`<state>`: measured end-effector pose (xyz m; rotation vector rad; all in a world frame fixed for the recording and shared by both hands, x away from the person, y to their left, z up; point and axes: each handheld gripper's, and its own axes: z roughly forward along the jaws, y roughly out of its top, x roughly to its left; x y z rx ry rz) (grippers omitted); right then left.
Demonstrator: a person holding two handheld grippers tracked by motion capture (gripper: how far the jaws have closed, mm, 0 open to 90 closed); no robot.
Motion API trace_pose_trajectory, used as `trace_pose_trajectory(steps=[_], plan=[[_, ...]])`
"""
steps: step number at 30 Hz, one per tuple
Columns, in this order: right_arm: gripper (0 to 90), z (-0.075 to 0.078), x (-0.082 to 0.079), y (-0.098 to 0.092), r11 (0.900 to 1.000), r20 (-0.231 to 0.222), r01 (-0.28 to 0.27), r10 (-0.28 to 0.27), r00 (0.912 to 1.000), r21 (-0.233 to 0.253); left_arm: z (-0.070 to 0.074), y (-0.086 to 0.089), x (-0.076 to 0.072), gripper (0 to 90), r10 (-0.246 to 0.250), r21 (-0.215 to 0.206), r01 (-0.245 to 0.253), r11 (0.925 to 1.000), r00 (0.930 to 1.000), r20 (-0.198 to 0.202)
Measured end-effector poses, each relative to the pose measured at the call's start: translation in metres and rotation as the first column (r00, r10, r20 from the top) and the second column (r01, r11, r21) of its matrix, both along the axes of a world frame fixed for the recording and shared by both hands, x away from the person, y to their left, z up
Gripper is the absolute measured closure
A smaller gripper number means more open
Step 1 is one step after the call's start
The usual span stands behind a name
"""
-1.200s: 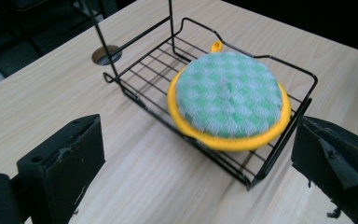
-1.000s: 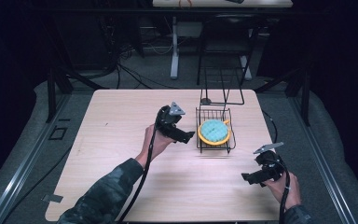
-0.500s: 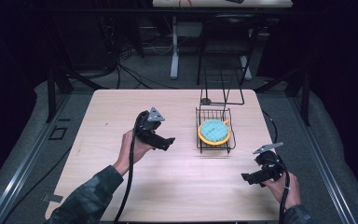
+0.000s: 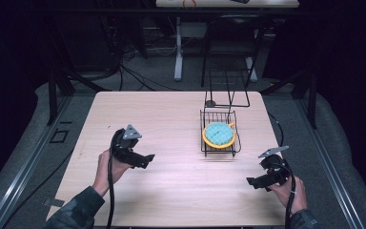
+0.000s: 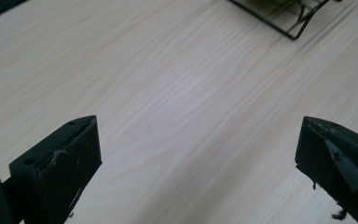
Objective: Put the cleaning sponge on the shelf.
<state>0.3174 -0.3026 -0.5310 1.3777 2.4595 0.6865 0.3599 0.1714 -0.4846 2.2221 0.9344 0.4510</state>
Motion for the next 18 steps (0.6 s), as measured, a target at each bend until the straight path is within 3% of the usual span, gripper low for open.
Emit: trace_pose_trajectory(steps=[8, 11, 18], plan=[[0.2, 0.0, 0.0, 0.001, 1.0, -0.011, -0.005, 0.005, 0.9999, -0.007, -0.03, 0.039, -0.018, 0.1, 0.075, -0.001, -0.076, 0.9971, 0.9923, -0.098], [0.9, -0.001, 0.0, 0.001, 1.0, -0.011, -0.007, 0.007, 0.9999, -0.006, -0.032, 0.044, -0.017, 0.1, 0.09, 0.0, -0.09, 0.9959, 0.992, -0.089], [1.3, -0.002, 0.001, 0.0, 1.0, -0.01, -0.003, 0.003, 0.9999, -0.008, -0.036, 0.041, -0.011, 0.2, 0.073, 0.021, -0.071, 0.9972, 0.9931, -0.092]])
